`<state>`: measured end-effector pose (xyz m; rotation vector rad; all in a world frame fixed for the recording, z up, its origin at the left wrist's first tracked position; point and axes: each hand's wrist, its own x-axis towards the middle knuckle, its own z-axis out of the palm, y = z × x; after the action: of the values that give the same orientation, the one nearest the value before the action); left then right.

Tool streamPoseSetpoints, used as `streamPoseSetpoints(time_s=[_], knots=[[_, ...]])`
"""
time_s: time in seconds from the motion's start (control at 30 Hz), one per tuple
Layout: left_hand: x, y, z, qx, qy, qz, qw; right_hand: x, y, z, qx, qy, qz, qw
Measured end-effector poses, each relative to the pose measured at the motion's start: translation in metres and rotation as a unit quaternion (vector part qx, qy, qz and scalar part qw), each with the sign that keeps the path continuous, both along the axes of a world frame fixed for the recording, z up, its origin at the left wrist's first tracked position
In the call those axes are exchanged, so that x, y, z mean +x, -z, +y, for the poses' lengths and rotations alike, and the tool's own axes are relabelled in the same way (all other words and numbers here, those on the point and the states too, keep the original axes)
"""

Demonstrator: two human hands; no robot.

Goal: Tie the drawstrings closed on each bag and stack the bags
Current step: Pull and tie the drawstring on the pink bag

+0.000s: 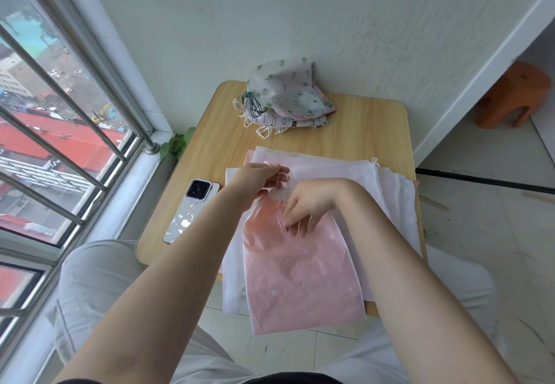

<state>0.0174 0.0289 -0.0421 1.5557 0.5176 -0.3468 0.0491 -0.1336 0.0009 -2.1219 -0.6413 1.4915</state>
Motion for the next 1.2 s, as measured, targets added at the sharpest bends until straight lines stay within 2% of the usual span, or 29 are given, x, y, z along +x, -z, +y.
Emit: streamPoseSetpoints(time_s=[0.13, 0.23, 0.33, 0.47, 0.63, 0.9, 1.07, 1.2], knots=[[-0.001, -0.003, -0.002, 0.032, 0.023, -0.002, 0.999, 0.005, -0.007, 0.004, -0.022, -0.012, -0.119, 0.993], [-0.001, -0.004, -0.002, 0.046, 0.025, -0.005, 0.999, 0.015, -0.001, 0.002, 0.021, 0.125, -0.2, 0.972], [-0.001, -0.002, -0.001, 0.046, 0.02, -0.004, 0.999, 0.024, 0.017, 0.001, 0.069, 0.261, -0.288, 0.919], [0.0, -0.001, -0.003, 0.053, 0.003, -0.004, 0.999, 0.015, 0.027, 0.004, 0.083, 0.272, -0.253, 0.925], [-0.001, -0.005, -0.005, 0.054, 0.006, -0.004, 0.999, 0.012, 0.033, 0.007, 0.078, 0.278, -0.277, 0.917], [-0.003, -0.003, -0.005, 0.04, 0.003, -0.003, 0.999, 0.008, 0.028, 0.006, 0.075, 0.246, -0.234, 0.938], [-0.003, -0.006, -0.003, 0.082, 0.035, -0.034, 0.995, 0.012, 0.029, -0.001, 0.093, 0.27, -0.196, 0.938], [-0.002, -0.012, -0.004, 0.123, 0.07, -0.071, 0.987, 0.018, 0.037, -0.006, 0.133, 0.344, -0.146, 0.918]])
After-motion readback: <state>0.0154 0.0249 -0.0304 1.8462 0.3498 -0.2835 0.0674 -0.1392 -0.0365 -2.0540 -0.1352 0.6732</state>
